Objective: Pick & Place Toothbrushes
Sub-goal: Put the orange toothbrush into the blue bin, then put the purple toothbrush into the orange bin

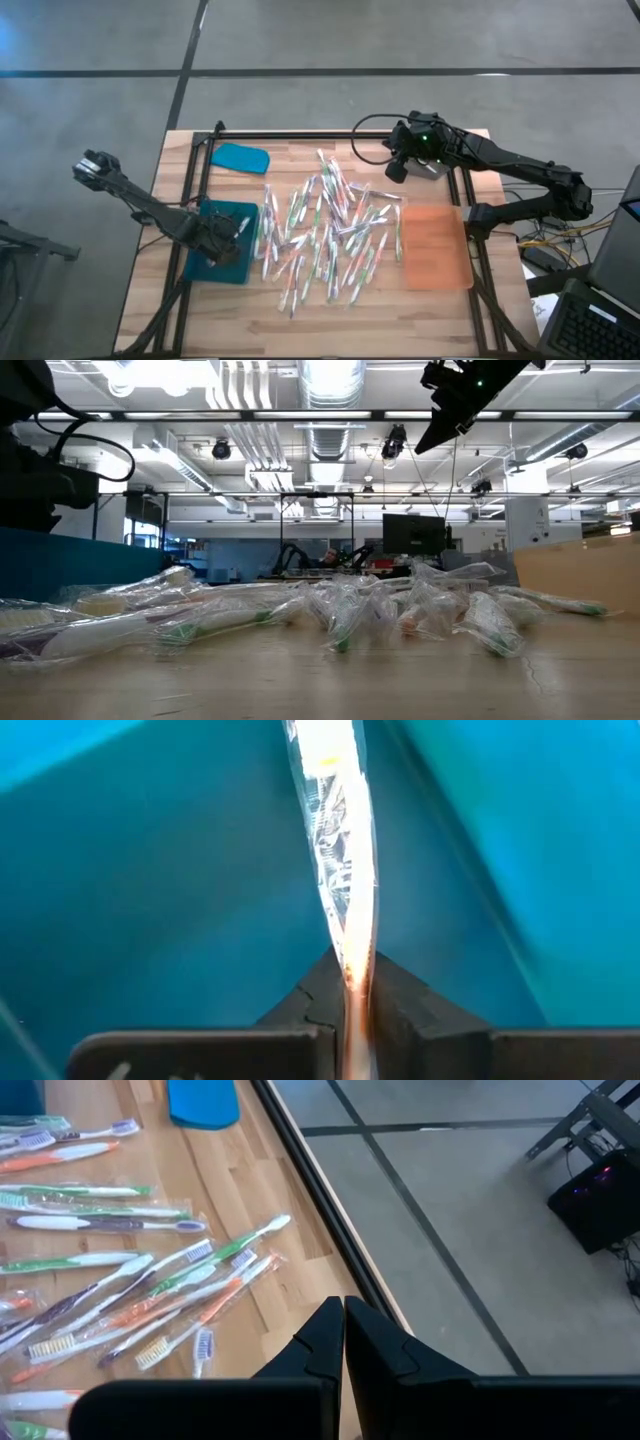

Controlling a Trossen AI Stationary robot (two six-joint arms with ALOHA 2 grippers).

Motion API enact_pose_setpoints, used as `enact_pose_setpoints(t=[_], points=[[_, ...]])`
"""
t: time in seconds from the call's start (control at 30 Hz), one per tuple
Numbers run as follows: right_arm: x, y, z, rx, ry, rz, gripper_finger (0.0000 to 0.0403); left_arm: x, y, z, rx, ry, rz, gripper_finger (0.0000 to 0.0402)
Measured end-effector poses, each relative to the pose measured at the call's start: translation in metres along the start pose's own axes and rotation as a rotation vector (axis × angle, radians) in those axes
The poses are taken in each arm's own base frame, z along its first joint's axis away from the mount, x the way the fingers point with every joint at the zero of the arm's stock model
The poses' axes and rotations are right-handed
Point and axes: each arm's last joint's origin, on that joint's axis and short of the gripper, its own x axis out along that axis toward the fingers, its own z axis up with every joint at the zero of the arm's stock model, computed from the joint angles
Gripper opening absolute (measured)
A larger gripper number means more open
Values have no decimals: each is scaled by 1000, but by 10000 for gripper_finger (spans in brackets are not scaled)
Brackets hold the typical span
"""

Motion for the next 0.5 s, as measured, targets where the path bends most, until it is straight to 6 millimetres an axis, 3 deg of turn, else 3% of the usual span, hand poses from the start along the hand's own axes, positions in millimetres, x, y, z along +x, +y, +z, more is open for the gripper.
enact_pose_setpoints(t=[0.33,0.5], points=[[2,1,-3,-5,13,3,8,-1,-1,0,-8,0,-1,127],[2,1,-3,-5,12,3,8,-7,-5,2,-4,27,-28,152]])
